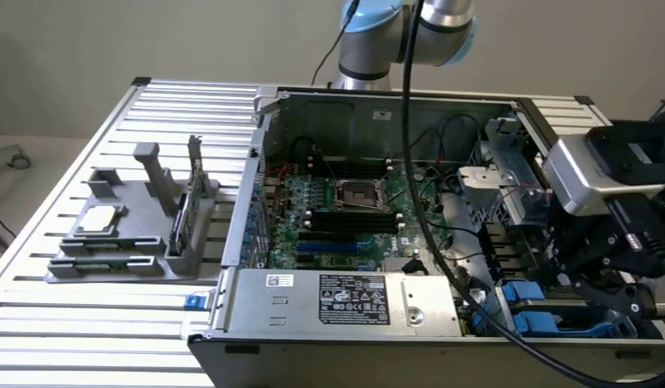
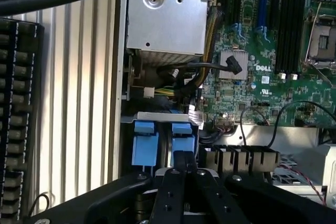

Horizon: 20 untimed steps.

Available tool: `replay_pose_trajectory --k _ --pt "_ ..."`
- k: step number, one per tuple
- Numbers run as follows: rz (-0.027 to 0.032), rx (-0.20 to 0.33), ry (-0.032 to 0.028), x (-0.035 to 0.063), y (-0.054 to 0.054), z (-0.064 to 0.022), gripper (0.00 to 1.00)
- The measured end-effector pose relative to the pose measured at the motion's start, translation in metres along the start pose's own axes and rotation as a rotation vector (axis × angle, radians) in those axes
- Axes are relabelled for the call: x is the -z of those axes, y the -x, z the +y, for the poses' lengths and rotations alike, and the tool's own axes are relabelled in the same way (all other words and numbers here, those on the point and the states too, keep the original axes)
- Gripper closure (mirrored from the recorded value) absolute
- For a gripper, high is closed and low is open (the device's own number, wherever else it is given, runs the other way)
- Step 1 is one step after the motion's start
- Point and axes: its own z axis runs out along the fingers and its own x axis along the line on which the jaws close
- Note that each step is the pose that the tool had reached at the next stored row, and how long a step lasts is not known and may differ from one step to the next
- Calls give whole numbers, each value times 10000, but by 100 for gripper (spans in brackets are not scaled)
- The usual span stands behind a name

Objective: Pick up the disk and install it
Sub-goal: 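Insert the disk into the insertion slot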

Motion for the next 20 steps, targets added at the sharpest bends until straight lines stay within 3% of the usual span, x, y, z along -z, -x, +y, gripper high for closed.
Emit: replay_pose_trajectory --k 7,9,12,15,16,17,20 --pt "-1 -3 18 316 38 5 89" --pt "-1 -3 26 391 47 6 82" --pt "-4 -3 30 425 51 4 76" --pt "-1 -4 34 430 53 -29 58" --pt "-1 -4 34 430 53 -55 58" --pt "-2 -4 34 430 53 -84 51" --pt "-1 -4 34 432 51 -208 51"
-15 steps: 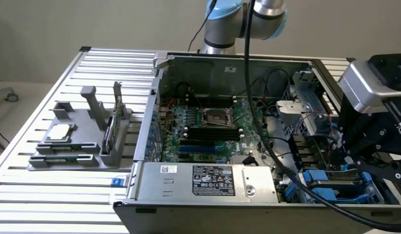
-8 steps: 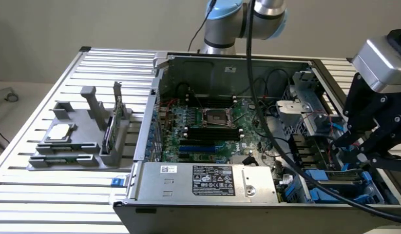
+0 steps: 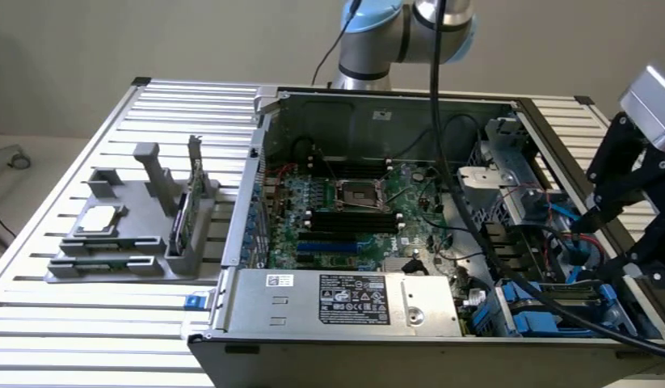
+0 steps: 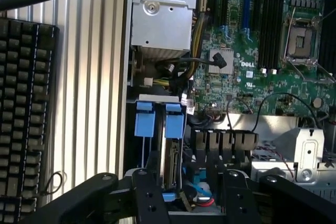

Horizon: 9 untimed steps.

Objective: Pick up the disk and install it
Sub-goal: 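Insert the disk into the insertion slot, then insert the first disk wire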

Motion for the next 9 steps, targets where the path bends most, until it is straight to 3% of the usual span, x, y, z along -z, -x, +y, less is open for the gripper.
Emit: replay_pose_trajectory --k 5,9 --pt "-5 8 1 -16 -10 -203 51" --pt "-3 32 4 -84 -10 -267 54"
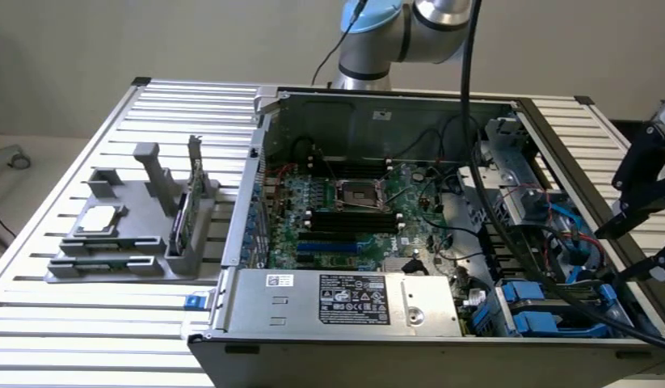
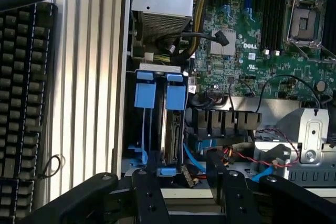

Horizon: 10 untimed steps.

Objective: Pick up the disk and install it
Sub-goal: 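Insert the first disk wire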

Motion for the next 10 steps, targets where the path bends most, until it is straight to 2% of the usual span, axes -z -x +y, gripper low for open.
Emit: replay_pose_trajectory --k 2,3,5,10 --pt "2 7 1 -27 5 -16 54" --pt "0 6 0 -36 9 -19 61" --pt "-1 -10 -2 -50 12 -26 61" --pt "-10 -597 -72 -59 14 -33 61"
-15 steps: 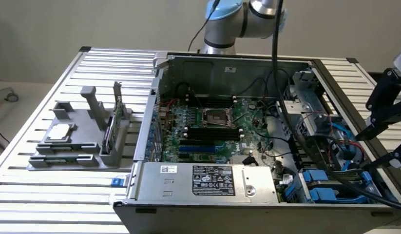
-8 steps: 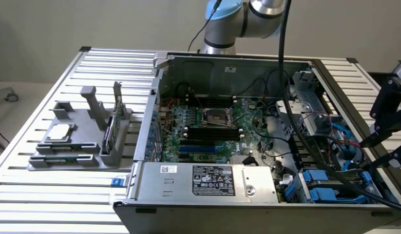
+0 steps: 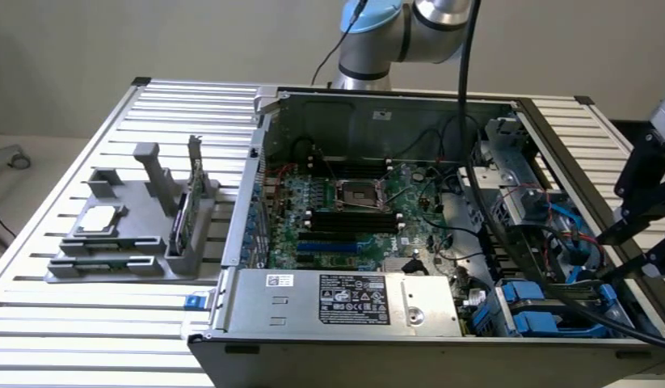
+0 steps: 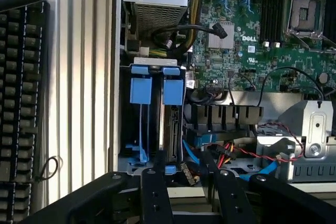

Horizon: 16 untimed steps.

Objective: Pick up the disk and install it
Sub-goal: 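Insert the first disk wire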

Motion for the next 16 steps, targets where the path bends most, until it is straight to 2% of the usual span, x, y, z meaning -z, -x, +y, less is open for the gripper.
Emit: replay_pose_trajectory --k 4,16 --pt "-2 -527 -63 -1 0 -1 61" --pt "-39 -2518 -303 -1 0 -1 61"
